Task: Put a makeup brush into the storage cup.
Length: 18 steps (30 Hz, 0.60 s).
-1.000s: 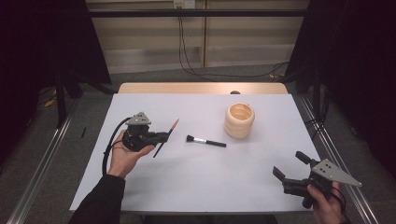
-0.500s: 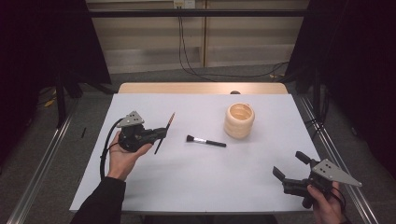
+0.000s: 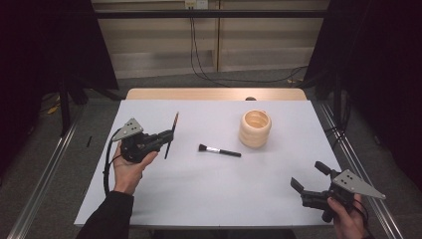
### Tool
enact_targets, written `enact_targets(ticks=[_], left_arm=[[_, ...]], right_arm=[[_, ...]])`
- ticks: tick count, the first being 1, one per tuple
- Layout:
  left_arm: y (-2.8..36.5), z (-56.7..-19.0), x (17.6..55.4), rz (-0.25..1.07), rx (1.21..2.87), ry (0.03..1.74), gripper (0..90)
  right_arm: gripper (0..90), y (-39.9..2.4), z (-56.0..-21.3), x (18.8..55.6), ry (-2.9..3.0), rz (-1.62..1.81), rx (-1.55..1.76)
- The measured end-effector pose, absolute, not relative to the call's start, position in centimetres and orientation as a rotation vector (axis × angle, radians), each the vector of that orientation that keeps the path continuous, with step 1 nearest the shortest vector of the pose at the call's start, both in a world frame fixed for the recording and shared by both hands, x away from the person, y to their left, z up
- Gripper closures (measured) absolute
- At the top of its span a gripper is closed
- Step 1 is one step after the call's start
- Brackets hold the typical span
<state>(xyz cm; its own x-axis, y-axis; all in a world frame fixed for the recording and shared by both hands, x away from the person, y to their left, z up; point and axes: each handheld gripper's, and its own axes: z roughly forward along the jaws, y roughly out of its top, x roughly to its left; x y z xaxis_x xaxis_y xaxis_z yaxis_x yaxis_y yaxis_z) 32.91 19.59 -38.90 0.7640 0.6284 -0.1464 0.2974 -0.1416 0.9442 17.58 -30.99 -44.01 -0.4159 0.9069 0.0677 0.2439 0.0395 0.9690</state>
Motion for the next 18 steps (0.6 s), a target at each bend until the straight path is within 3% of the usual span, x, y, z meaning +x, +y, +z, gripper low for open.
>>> enact_targets(ticks=[18], left_arm=[[19.84,-38.7,32.24,0.335,1.676,0.727,83.5]], right_arm=[[0.0,-31.05,-44.0,17.59,1.724,1.412,1.16]])
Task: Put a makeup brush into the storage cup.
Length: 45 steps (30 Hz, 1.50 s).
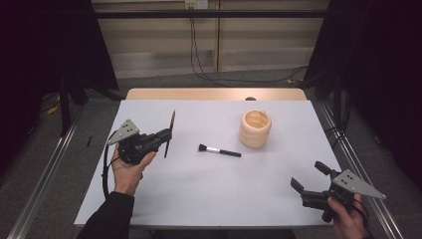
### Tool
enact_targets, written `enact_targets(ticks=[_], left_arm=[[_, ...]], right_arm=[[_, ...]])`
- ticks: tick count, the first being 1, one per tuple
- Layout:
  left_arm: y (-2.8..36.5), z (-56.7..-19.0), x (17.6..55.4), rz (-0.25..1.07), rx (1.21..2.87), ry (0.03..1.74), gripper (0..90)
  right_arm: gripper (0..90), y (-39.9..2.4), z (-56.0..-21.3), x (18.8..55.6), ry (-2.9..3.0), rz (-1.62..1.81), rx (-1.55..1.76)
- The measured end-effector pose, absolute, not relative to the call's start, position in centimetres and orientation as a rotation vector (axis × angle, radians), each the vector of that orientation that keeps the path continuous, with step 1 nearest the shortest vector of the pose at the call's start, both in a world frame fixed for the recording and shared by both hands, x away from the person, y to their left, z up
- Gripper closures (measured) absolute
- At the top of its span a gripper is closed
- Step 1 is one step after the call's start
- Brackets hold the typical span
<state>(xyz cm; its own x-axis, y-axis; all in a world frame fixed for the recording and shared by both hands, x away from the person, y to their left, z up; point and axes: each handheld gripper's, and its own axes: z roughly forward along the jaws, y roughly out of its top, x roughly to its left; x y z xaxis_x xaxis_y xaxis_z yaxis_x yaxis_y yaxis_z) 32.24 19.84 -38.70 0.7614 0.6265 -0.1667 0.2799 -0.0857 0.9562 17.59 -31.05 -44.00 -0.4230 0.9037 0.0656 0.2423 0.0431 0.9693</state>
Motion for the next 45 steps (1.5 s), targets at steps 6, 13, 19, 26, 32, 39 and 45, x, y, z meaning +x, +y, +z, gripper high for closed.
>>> enact_targets(ticks=[6,13,19,26,32,39,45], left_arm=[[19.7,-38.4,31.8,0.321,1.678,0.708,83.5],[19.4,-38.3,31.4,0.312,1.677,0.716,83.5],[18.9,-38.2,31.2,0.276,1.672,0.681,83.5],[18.0,-38.1,30.7,0.275,1.684,0.67,83.5],[17.2,-38.1,30.3,0.251,1.693,0.655,83.5],[16.4,-38.3,30.0,0.251,1.692,0.646,83.5],[15.7,-38.1,29.5,0.238,1.7,0.626,83.5]], right_arm=[[0.0,-31.1,-44.0,17.6,1.727,1.42,1.155],[0.6,-31.0,-43.9,17.6,1.731,1.435,1.135],[0.4,-31.0,-43.8,17.8,1.725,1.444,1.134],[0.4,-30.8,-43.5,18.0,1.711,1.46,1.13],[0.8,-30.2,-42.9,18.3,1.722,1.519,1.092],[0.8,-29.1,-42.2,18.7,1.762,1.584,1.015],[1.6,-27.7,-41.7,19.6,1.803,1.62,0.996]])
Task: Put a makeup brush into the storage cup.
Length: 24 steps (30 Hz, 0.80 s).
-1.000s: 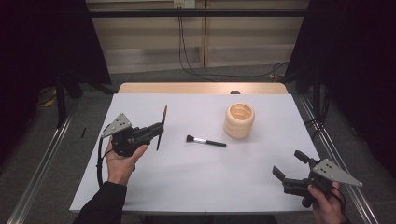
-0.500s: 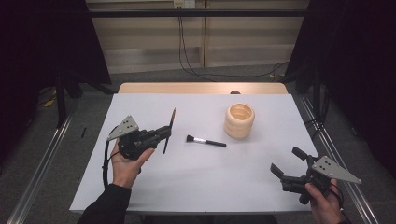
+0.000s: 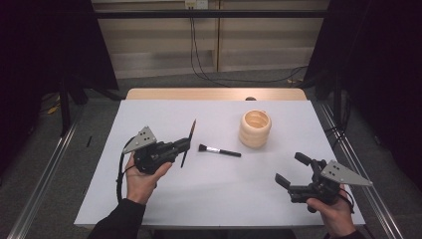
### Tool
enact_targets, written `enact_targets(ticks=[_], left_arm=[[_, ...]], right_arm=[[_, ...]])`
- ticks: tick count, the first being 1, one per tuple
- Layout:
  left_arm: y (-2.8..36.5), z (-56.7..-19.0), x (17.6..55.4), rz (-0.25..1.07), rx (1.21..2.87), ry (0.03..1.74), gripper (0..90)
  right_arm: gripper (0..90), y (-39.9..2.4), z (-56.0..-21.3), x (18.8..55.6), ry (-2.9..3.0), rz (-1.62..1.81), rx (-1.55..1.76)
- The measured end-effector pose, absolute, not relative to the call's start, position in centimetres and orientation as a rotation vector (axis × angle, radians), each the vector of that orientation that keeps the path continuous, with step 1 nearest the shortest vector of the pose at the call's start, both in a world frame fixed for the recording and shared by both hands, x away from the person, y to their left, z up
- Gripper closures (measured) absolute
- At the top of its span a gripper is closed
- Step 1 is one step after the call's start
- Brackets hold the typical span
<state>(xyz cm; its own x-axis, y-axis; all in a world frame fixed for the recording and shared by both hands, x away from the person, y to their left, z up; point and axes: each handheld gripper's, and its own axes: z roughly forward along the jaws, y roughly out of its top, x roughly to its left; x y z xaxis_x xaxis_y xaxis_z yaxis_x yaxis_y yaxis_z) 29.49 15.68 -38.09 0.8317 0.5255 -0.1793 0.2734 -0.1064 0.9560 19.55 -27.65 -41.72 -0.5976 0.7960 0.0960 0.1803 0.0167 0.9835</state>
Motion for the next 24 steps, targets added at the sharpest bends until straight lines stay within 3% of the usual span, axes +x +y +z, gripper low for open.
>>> enact_targets(ticks=[24], left_arm=[[13.1,-38.4,28.6,0.187,1.731,0.583,83.5]], right_arm=[[4.6,-22.0,-38.9,23.0,1.949,1.767,0.827]])
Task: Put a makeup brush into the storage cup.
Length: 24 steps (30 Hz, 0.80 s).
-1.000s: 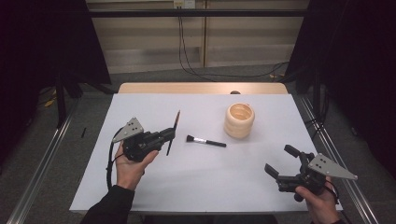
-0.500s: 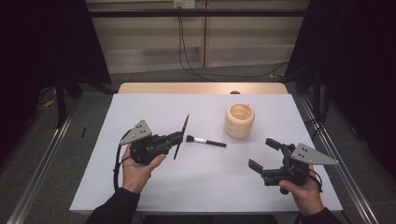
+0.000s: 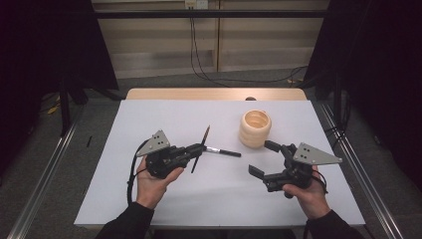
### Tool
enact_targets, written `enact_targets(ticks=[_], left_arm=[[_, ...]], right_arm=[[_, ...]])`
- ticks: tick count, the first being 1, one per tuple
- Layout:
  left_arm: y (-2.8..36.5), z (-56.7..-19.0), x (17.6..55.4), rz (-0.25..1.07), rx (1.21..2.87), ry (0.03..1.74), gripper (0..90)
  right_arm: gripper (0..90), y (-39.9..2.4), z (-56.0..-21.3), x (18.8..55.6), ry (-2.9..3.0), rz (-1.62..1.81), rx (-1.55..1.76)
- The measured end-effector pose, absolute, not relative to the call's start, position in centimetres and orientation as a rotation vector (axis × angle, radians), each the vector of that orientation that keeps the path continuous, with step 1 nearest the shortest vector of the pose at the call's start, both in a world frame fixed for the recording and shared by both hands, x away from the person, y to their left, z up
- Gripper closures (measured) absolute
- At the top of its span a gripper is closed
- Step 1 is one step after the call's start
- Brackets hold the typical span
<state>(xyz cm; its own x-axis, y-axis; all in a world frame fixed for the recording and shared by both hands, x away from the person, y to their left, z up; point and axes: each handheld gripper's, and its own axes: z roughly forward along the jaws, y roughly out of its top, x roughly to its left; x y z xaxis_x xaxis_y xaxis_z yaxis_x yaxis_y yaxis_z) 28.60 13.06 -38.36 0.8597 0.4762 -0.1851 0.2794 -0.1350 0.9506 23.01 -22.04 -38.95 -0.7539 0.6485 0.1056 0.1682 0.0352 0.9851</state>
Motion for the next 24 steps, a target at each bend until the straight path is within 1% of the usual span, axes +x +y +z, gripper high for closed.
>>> enact_targets(ticks=[9,11,12,13,15,16,24], left_arm=[[12.0,-38.3,28.5,0.174,1.733,0.562,83.5],[11.7,-38.3,28.5,0.155,1.728,0.559,83.5],[11.4,-38.3,28.6,0.161,1.733,0.561,83.5],[11.2,-38.3,28.6,0.146,1.739,0.552,83.5],[10.6,-38.3,28.6,0.132,1.731,0.543,83.5],[10.5,-38.3,28.7,0.128,1.738,0.534,83.5],[8.9,-38.1,28.4,0.11,1.74,0.508,83.5]], right_arm=[[6.8,-20.3,-38.2,24.5,2.001,1.819,0.8],[7.3,-20.0,-38.1,24.7,2.009,1.833,0.788],[8.4,-19.8,-38.0,24.8,2.02,1.834,0.782],[12.2,-19.6,-38.0,25.0,2.029,1.841,0.777],[13.7,-19.4,-37.9,25.4,2.037,1.854,0.77],[16.4,-19.3,-37.9,25.6,2.042,1.862,0.775],[27.6,-18.7,-36.9,26.6,2.072,1.908,0.745]])
